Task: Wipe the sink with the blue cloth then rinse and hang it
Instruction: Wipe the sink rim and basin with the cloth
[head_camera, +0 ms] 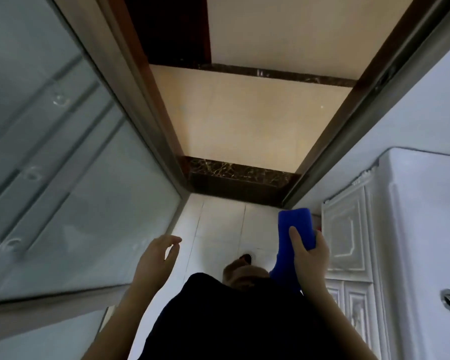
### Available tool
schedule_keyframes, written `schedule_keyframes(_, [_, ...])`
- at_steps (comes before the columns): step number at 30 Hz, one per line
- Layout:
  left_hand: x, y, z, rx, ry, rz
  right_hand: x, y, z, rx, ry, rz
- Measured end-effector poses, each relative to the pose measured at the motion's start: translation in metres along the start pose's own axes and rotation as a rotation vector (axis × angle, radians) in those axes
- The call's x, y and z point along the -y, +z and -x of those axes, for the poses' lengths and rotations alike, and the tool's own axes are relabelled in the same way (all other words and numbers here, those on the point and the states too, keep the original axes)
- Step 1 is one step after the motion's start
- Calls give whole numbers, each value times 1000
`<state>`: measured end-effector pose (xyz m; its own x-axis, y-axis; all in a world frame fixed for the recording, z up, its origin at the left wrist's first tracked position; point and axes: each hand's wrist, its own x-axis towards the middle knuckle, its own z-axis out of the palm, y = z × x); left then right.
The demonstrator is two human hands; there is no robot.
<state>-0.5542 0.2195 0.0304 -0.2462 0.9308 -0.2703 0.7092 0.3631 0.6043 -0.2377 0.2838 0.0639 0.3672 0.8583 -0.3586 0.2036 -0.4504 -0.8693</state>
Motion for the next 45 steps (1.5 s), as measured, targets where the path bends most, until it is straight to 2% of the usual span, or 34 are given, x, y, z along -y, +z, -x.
schedule_keyframes(5, [-82, -23, -111, 18, 135, -35, 58, 0, -65, -81, -47, -71])
schedule_keyframes(8, [-131, -25, -172, 88, 298, -36, 76, -8, -93, -203, -69, -90])
schedule_keyframes(13, [-191, 9, -260, 339, 467, -94, 79, -19, -130, -458, 23, -111])
schedule_keyframes(17, [-232, 44, -323, 619, 633, -228, 71, -16, -146, -684, 200, -146])
schedule_keyframes(21, [-293, 78, -362, 819, 869, -346, 68, -13, -142, -919, 368, -253])
schedule_keyframes(29, [-406, 166, -342, 1034, 1324, -372, 64, -36, -105, -1366, 537, -399])
schedule_keyframes(34, [-429, 220, -300, 1163, 1447, -461, 38, -50, -79, -1542, 654, -454])
schedule_keyframes(40, [-432, 273, -262, 1276, 1435, -610, -2, -94, -70, -1561, 728, -495])
schedule_keyframes(45, [-465, 307, -214, 1247, 1420, -537, -24, -167, -72, -1508, 656, -493])
